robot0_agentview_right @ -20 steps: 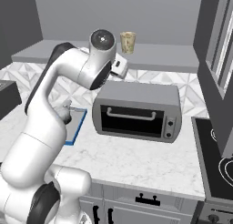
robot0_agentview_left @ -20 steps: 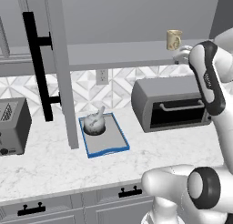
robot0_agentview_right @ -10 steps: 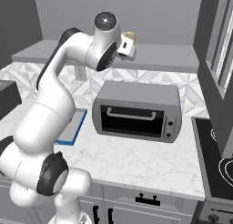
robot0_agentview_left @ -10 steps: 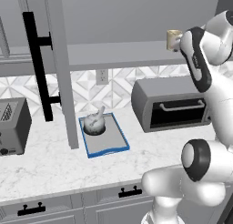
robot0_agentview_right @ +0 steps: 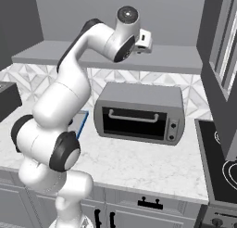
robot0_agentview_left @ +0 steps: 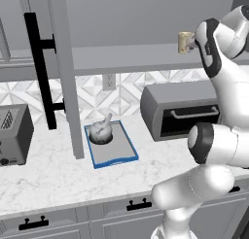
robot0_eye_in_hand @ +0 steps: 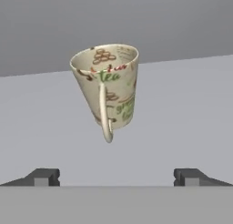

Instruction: Pick the kettle from the counter and place it on the tray. Then pick the mug from the cabinet and place it on the tray. Then close the cabinet doors.

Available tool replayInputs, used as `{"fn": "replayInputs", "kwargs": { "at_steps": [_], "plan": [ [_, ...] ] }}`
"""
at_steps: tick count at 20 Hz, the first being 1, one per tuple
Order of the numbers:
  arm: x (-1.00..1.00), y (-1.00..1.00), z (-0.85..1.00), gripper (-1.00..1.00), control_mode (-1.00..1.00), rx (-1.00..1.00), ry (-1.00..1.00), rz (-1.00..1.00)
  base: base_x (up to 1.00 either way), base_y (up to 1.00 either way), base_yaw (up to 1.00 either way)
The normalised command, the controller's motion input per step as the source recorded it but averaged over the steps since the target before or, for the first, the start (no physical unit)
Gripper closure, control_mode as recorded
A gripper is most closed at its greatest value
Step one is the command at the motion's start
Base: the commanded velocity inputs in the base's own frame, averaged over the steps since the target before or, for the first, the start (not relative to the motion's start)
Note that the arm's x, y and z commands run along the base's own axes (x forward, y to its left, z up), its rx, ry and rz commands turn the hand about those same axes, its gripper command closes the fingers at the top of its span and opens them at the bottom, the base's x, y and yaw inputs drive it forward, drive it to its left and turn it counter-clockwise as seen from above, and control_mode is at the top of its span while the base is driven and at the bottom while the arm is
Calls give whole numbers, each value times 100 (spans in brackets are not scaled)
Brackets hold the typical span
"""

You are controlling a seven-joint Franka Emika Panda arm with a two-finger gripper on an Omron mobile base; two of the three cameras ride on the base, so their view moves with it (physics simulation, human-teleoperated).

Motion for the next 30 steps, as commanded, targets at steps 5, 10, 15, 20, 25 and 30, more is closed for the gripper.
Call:
{"fn": "replayInputs", "kwargs": {
  "at_steps": [5, 10, 15, 20, 25, 30],
  "plan": [
    [24, 0, 0, -100, -100, 2, -3, 13, 0, 0, 0],
    [25, 8, -5, -100, -100, 0, -3, 9, 0, 0, 0],
    [30, 6, -6, -100, -100, 1, -4, 8, 0, 0, 0],
    [22, 0, -5, -100, -100, 1, 0, 5, 0, 0, 0],
    [9, 1, -3, 100, -100, 1, 0, 1, 0, 0, 0],
    [0, 0, 0, 100, -100, 0, 0, 0, 0, 0, 0]
  ]
}}
